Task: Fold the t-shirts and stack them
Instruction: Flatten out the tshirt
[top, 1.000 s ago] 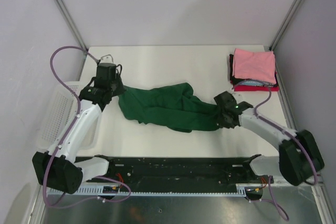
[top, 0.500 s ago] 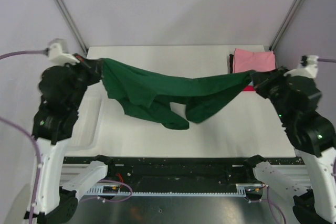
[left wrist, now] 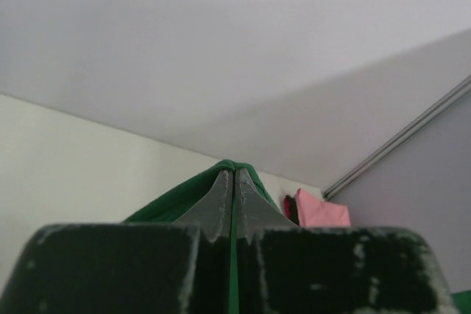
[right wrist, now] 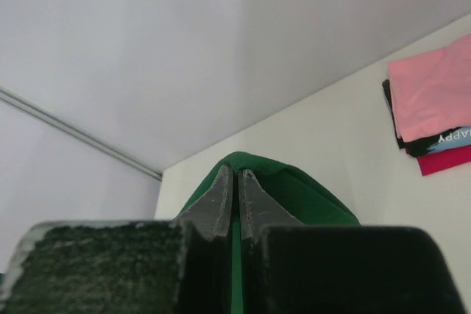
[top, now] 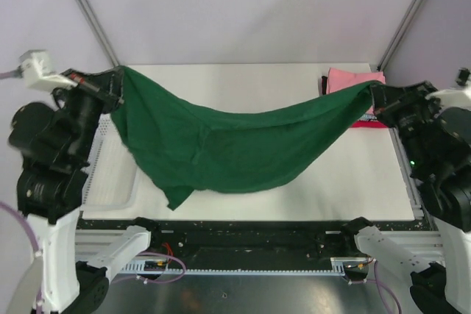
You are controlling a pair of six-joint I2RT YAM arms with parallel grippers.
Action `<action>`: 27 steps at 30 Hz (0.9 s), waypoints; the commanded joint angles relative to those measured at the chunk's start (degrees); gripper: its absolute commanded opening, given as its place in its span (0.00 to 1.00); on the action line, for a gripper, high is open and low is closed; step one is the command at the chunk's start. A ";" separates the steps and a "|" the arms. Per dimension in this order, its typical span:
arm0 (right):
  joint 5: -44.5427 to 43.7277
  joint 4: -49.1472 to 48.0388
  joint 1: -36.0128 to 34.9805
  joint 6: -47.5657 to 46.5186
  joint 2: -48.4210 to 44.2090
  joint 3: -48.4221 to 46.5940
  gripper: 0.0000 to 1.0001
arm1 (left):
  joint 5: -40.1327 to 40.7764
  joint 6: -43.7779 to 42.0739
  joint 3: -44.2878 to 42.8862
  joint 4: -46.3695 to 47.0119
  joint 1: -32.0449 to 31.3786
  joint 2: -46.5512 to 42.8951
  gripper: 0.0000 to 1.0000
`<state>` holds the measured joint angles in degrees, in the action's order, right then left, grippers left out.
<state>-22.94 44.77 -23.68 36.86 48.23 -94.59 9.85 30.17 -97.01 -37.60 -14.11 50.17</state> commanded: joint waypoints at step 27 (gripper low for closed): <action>26.46 -29.88 23.15 1.90 33.47 -2.62 0.00 | -16.96 8.02 -24.49 18.10 17.24 43.91 0.00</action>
<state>-1.45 15.79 -1.34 37.52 83.85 -105.80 -5.04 37.28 -133.75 -23.07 2.11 101.73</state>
